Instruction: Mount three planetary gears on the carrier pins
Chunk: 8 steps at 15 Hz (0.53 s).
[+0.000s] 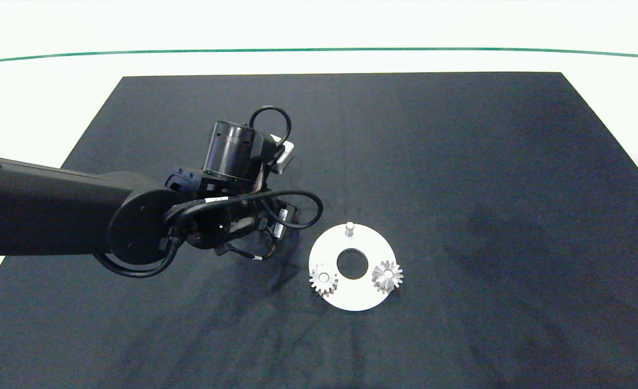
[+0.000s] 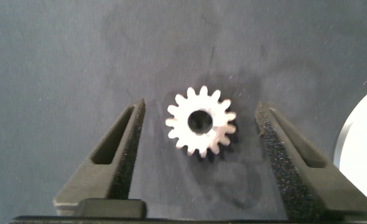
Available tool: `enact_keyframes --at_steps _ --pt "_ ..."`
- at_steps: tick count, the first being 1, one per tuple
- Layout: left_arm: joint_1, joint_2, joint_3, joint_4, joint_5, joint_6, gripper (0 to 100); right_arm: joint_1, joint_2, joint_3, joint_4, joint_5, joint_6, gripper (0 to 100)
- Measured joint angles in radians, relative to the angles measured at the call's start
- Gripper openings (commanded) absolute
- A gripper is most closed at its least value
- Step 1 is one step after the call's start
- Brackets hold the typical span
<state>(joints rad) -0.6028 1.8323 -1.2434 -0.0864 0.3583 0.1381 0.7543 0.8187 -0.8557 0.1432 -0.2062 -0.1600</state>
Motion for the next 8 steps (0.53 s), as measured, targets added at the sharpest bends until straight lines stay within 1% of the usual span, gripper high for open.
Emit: enact_keyframes --at_steps 6,8 --pt "0.0 0.001 0.022 -0.004 0.0 0.001 53 0.0 0.0 0.001 0.0 0.0 0.0 100" --pt "-0.001 0.001 0.027 -0.005 0.0 0.002 50 0.0 0.0 0.0 -0.001 0.0 0.0 100"
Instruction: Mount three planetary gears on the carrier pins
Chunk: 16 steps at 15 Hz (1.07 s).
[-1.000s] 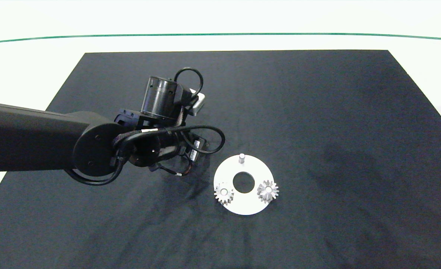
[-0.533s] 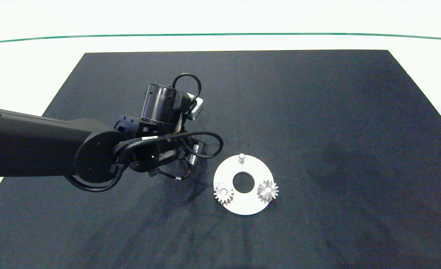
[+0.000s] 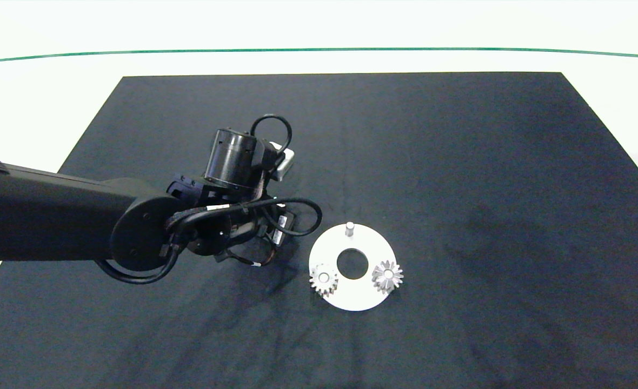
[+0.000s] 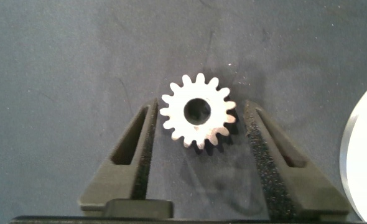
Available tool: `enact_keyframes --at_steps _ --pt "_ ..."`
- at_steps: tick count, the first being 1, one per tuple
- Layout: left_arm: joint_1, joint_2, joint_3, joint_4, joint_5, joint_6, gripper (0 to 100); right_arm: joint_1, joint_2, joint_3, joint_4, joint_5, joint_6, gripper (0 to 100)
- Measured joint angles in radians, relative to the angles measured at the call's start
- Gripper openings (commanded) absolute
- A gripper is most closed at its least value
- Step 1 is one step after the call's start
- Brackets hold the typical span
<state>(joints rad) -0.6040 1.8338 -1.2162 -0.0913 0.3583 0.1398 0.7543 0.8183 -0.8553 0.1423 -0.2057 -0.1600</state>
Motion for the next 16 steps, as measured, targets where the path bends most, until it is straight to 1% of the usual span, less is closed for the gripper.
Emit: enact_keyframes --at_steps 7,9,13,15,16 --pt "-0.002 0.001 0.013 -0.025 0.0 0.001 35 0.0 -0.002 0.0 0.0 0.0 0.0 100" --pt "-0.002 0.002 0.014 -0.025 0.0 0.001 32 0.0 -0.003 0.001 0.0 0.0 -0.005 100" --pt "-0.004 -0.002 0.026 -0.028 0.0 0.012 23 0.0 -0.006 0.001 0.0 0.0 -0.006 100" --pt "-0.01 -0.008 0.034 -0.062 0.0 0.013 20 0.0 -0.007 0.0 -0.001 0.0 -0.006 100" --pt "-0.017 -0.015 0.037 -0.083 0.0 0.016 17 0.0 -0.008 0.0 -0.001 0.0 -0.006 100"
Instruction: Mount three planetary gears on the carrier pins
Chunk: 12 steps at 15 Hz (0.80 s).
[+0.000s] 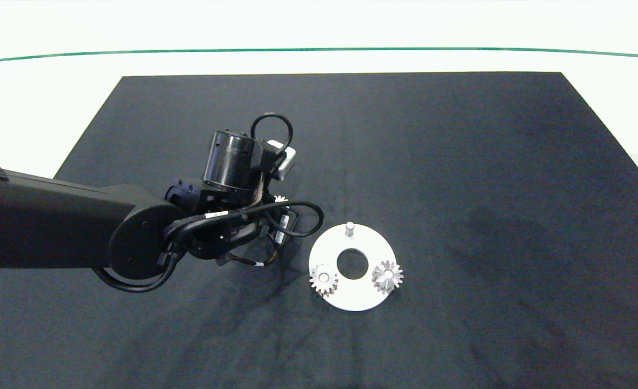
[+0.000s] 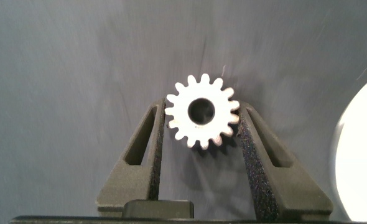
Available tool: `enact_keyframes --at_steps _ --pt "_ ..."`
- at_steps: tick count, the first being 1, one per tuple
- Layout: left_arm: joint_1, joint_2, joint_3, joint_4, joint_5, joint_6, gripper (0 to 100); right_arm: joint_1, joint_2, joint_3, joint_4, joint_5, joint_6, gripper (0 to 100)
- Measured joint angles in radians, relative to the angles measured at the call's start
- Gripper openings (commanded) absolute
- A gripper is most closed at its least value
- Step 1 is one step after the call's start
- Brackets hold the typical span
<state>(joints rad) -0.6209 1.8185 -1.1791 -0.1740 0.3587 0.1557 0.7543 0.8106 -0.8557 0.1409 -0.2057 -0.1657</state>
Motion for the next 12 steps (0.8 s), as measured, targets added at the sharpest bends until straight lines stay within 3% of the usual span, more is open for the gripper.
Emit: enact_keyframes --at_steps 7,12 --pt "-0.163 -0.066 0.034 -0.007 0.001 0.019 13 0.0 -0.001 0.0 0.0 0.0 0.0 100" --pt "-0.231 -0.01 -0.005 -0.012 0.001 0.026 13 0.001 -0.001 0.0 0.001 0.001 -0.005 100"
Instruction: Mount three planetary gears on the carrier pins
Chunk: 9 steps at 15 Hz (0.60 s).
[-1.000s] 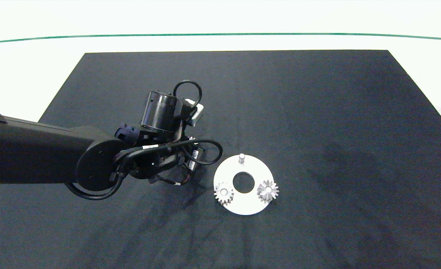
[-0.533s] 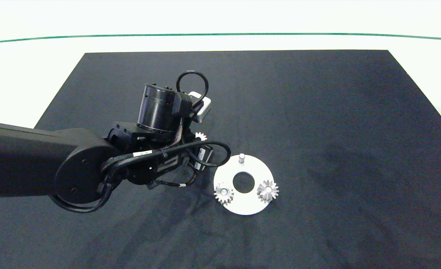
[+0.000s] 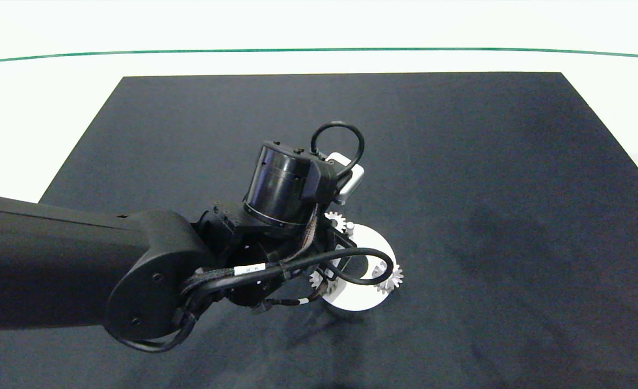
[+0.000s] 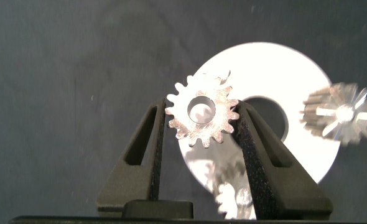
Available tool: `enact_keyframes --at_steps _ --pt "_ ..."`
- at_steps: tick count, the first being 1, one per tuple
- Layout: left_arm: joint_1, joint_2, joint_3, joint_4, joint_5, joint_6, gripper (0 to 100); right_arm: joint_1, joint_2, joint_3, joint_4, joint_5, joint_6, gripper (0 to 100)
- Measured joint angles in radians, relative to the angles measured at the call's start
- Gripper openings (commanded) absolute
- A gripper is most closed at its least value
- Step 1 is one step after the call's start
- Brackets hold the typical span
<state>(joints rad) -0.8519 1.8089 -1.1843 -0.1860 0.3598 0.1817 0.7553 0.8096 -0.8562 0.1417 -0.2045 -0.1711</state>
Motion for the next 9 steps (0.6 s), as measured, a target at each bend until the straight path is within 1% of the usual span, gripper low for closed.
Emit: enact_keyframes --at_steps 4,9 --pt "0.003 0.043 -0.074 0.002 0.0 0.003 13 0.0 -0.003 0.0 0.0 0.0 -0.001 100" --pt "0.001 0.063 -0.079 0.002 0.0 0.003 13 0.001 -0.004 0.0 0.001 0.0 -0.001 100"
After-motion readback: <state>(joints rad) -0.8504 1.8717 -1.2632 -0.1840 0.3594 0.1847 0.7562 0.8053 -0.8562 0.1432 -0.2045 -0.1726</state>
